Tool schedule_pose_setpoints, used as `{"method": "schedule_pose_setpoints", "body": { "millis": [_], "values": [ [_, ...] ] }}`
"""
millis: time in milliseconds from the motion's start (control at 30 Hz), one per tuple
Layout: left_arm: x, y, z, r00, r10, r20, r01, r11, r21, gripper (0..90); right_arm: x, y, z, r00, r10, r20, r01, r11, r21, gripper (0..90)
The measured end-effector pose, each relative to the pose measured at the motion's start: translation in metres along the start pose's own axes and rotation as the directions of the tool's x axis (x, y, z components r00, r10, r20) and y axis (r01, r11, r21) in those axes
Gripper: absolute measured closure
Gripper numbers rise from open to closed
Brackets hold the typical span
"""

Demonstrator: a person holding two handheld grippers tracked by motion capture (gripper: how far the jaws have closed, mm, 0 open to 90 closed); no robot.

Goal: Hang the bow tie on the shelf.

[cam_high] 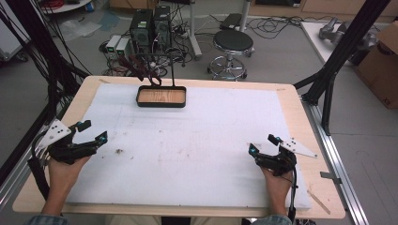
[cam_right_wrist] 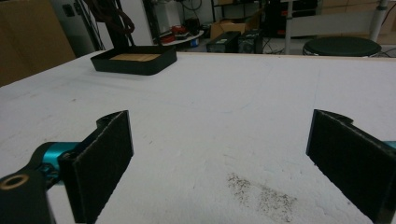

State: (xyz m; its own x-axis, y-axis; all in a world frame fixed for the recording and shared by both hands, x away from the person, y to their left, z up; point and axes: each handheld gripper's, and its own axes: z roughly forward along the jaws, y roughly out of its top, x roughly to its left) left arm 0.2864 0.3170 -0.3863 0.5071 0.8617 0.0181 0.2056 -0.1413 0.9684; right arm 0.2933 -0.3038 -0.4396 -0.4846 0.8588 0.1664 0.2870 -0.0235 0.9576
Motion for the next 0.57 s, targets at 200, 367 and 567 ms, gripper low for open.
{"method": "schedule_pose_setpoints", "body": {
  "millis": [200, 367, 567],
  "values": [
    [-0.002, -0.013, 0.004, 0.9999, 0.004, -0.015, -0.004, 0.9994, 0.034, 22.7, 0.0, 0.0, 0.0, 1.0, 0.001, 0.001, -0.001, 1.0, 0.0, 6.3],
    [-0.003, -0.02, 0.007, 0.9999, -0.008, -0.014, 0.009, 0.9992, 0.04, 22.1, 0.0, 0.0, 0.0, 1.0, 0.002, 0.001, -0.002, 1.0, 0.001, 6.3],
    [-0.004, -0.021, 0.008, 0.9999, -0.006, -0.014, 0.007, 0.9991, 0.041, 22.1, 0.0, 0.0, 0.0, 1.0, 0.001, -0.001, -0.001, 1.0, 0.0, 6.3]
  ]
}}
